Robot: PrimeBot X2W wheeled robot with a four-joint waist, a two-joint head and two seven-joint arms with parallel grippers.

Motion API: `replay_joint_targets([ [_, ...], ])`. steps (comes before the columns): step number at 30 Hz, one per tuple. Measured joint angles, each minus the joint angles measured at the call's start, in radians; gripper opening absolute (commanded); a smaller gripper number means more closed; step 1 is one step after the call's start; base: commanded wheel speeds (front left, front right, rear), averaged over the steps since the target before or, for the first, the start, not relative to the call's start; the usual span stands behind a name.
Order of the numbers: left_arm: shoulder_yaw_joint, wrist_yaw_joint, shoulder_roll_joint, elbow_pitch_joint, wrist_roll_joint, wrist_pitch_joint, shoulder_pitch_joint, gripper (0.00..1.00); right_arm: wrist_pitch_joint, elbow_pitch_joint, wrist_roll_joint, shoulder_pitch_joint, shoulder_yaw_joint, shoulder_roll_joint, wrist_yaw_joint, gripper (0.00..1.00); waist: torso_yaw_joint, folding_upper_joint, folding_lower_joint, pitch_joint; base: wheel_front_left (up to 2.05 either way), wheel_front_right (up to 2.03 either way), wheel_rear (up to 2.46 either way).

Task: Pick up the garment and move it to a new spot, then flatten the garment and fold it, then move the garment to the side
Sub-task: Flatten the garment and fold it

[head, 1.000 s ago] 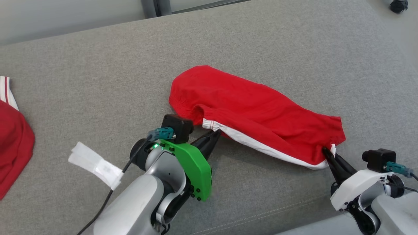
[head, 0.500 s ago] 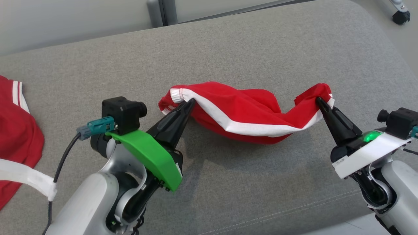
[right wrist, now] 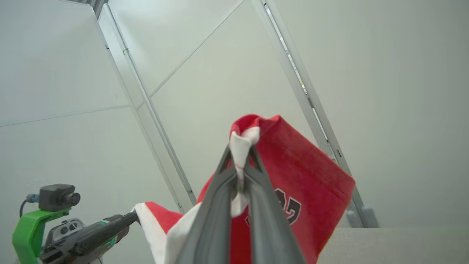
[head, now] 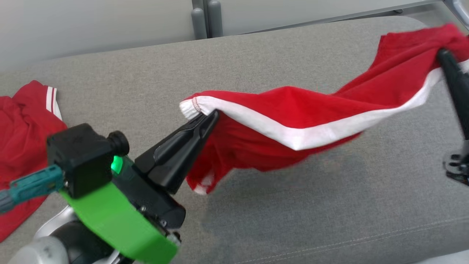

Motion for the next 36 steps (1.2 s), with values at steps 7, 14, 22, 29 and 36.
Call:
replay_joint_targets([
  [7,0.036,0.003,0.035,-0.173,-0.044,0.174,-0.021,0.0,-0.002,-0.177,0.117,0.072,-0.132,-0.065,-0.001,0.0,-0.005,0.0,0.0,0.028,0.0,0.0,0.0],
  [14,0.111,0.008,0.015,-0.015,-0.118,0.302,-0.067,0.0,0.089,-0.101,0.294,0.036,-0.123,-0.071,-0.051,0.0,-0.018,0.0,0.0,0.097,0.0,0.0,0.0],
  [22,0.132,0.008,-0.092,0.365,-0.088,0.352,-0.314,0.0,0.138,0.194,0.456,-0.32,-0.086,0.114,-0.32,0.0,-0.013,0.0,0.0001,0.188,0.0,0.0,0.0],
  [29,0.085,0.007,-0.293,0.531,0.14,0.111,-0.717,0.0,0.025,0.356,0.32,-0.808,-0.157,0.185,-0.274,0.0,0.029,0.0,0.0002,0.276,0.0,0.0,0.0],
  [36,0.055,-0.066,-0.263,0.59,0.235,-0.053,-0.753,0.0,0.03,0.436,0.249,-0.931,-0.012,0.239,-0.268,0.0,0.069,-0.0001,0.0001,0.366,0.0,0.0,0.0],
])
